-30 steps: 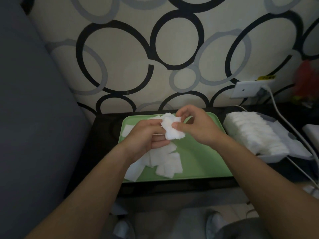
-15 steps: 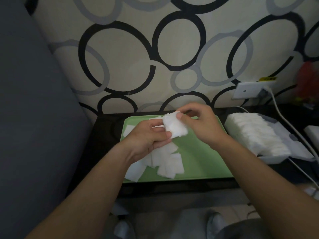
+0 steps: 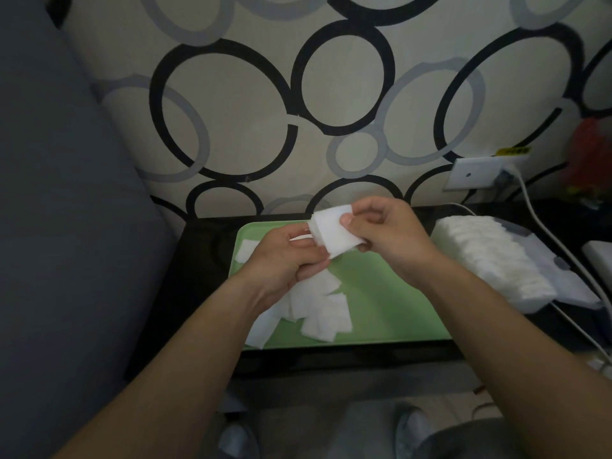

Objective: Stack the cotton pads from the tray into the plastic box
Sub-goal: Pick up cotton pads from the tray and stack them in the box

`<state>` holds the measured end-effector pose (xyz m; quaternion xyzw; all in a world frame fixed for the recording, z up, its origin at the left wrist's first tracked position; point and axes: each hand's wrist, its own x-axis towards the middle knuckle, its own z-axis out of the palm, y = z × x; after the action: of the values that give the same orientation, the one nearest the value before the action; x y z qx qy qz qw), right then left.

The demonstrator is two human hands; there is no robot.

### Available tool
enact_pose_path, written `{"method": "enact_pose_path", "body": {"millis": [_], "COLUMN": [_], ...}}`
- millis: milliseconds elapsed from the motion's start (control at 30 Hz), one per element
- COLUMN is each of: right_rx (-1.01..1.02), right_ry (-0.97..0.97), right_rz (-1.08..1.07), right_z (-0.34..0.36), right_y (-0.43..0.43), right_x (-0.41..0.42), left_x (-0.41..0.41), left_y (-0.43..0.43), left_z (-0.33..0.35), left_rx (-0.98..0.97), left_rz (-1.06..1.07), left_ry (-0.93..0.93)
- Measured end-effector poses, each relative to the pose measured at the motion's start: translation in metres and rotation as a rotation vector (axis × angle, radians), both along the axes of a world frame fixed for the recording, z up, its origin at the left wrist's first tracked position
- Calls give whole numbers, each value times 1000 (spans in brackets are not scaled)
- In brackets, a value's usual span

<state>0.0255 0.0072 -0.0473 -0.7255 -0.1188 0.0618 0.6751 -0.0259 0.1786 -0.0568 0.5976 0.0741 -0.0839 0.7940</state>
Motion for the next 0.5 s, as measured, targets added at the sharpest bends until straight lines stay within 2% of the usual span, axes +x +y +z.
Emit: {"method": "enact_pose_path", "body": {"millis": [200, 500], "right_rx": [-139, -172], "right_ry": [-82, -134], "right_rz": [-53, -109], "right_z": [-4, -10], "right_y": [0, -13], "right_x": [-1, 0], "left_x": [-1, 2], "left_y": [-4, -20], "left_z": [1, 1], "left_rx": [1, 35], "left_rz": [-45, -60], "left_ry": [-21, -14]}}
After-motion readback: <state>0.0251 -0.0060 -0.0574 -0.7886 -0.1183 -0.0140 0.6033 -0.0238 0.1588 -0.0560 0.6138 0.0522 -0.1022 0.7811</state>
